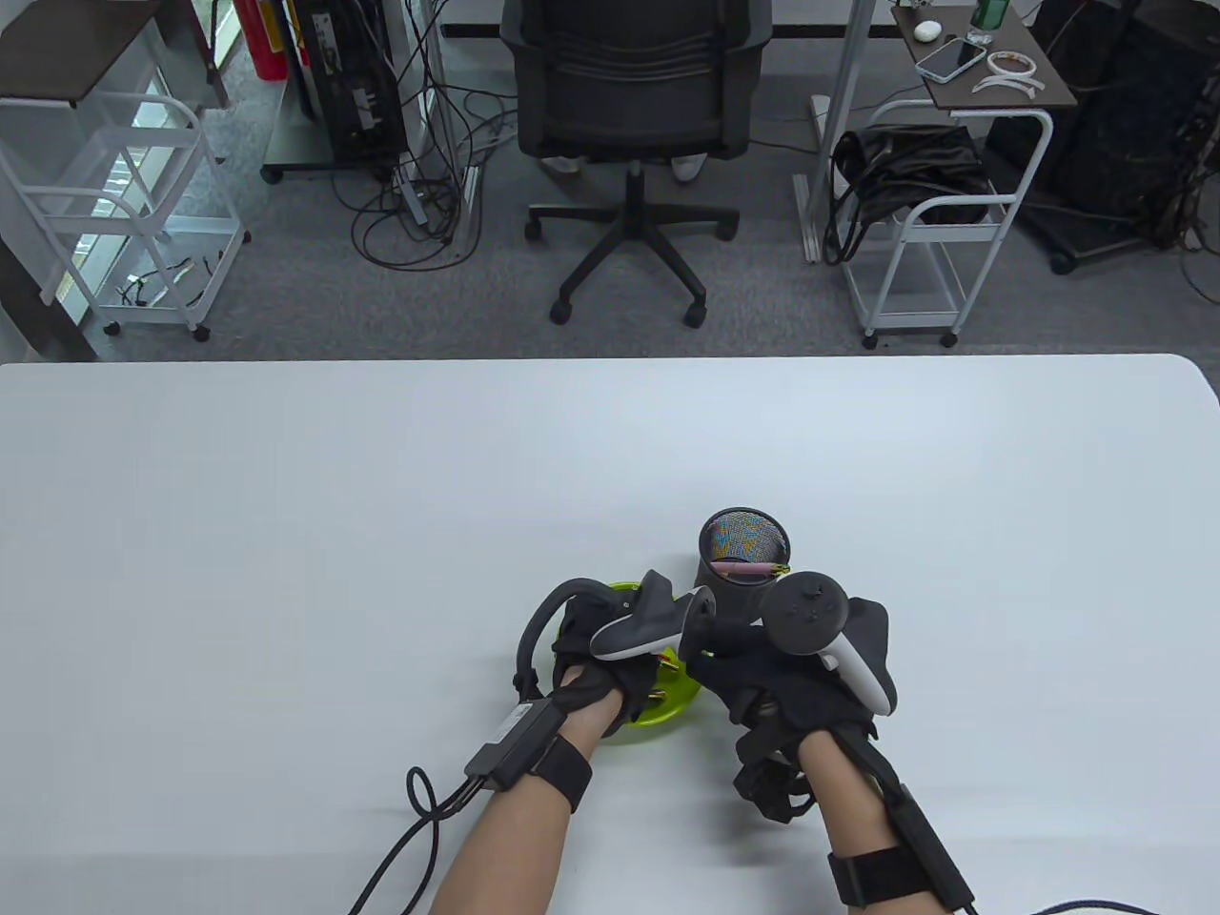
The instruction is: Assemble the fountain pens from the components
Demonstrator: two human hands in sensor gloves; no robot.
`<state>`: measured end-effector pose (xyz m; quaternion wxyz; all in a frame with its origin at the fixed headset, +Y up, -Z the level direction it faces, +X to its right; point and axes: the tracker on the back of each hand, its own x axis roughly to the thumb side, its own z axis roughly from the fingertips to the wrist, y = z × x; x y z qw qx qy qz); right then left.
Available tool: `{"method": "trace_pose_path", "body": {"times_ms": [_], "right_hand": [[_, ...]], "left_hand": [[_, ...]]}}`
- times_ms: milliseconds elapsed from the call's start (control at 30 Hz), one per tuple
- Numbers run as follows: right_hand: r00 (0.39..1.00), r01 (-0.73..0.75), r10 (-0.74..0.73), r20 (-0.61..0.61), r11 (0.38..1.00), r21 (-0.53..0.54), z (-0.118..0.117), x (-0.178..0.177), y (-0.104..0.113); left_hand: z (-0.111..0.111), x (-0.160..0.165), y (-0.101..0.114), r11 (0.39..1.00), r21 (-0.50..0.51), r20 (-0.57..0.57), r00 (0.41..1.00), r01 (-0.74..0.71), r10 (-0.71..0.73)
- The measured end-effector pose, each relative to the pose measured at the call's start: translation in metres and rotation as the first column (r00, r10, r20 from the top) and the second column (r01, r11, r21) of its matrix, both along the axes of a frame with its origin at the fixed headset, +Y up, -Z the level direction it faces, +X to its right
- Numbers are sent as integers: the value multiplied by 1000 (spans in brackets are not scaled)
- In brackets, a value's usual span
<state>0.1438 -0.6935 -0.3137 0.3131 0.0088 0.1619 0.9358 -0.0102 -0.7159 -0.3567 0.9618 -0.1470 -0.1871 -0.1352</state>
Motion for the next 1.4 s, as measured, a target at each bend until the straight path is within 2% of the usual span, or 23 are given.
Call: {"method": "trace_pose_path", "body": {"times_ms": [200, 467, 633, 733, 800, 833, 933, 967, 1033, 1100, 1200, 1400], "right_hand": [[1000, -14, 14, -7, 1000, -3, 0, -1, 0], [1000, -23, 23, -9, 1000, -21, 0, -1, -1], [999, -40, 40, -22, 999, -24, 1, -3, -2], [998, -51, 51, -28, 998, -22, 2, -4, -2], [998, -55, 55, -31, 998, -16, 2, -4, -1], [998, -60, 59, -35, 998, -12, 3, -5, -1], [996, -76, 76, -49, 997, -2, 4, -8, -1], [995, -83, 84, -47, 996, 13, 4, -10, 0], [994, -98, 100, -49, 994, 54, 5, -14, 2], [991, -109, 116, -62, 989, 102, 8, -18, 5], [986, -129, 145, -81, 977, 169, 10, -26, 10], [956, -225, 269, -117, 928, 298, 16, -52, 17]], "left_hand": [[-5, -5, 5, 999, -39, -7, 1000, -4, 4], [-1, -15, 24, 998, 1, 15, 998, -58, 58], [8, -31, 49, 977, 38, 5, 978, -210, 210], [15, -50, 61, 932, 87, -25, 935, -352, 355], [20, -67, 66, 889, 105, -63, 889, -446, 454], [23, -81, 67, 831, 116, -96, 827, -544, 554], [31, -115, 61, 602, 172, -168, 579, -780, 798], [34, -126, 57, 505, 212, -180, 475, -837, 861], [38, -142, 49, 365, 283, -191, 321, -887, 928], [40, -153, 39, 273, 312, -204, 217, -910, 955], [38, -160, 33, 220, 300, -227, 155, -928, 962], [33, -171, 25, 207, 323, -266, 121, -923, 956]]}}
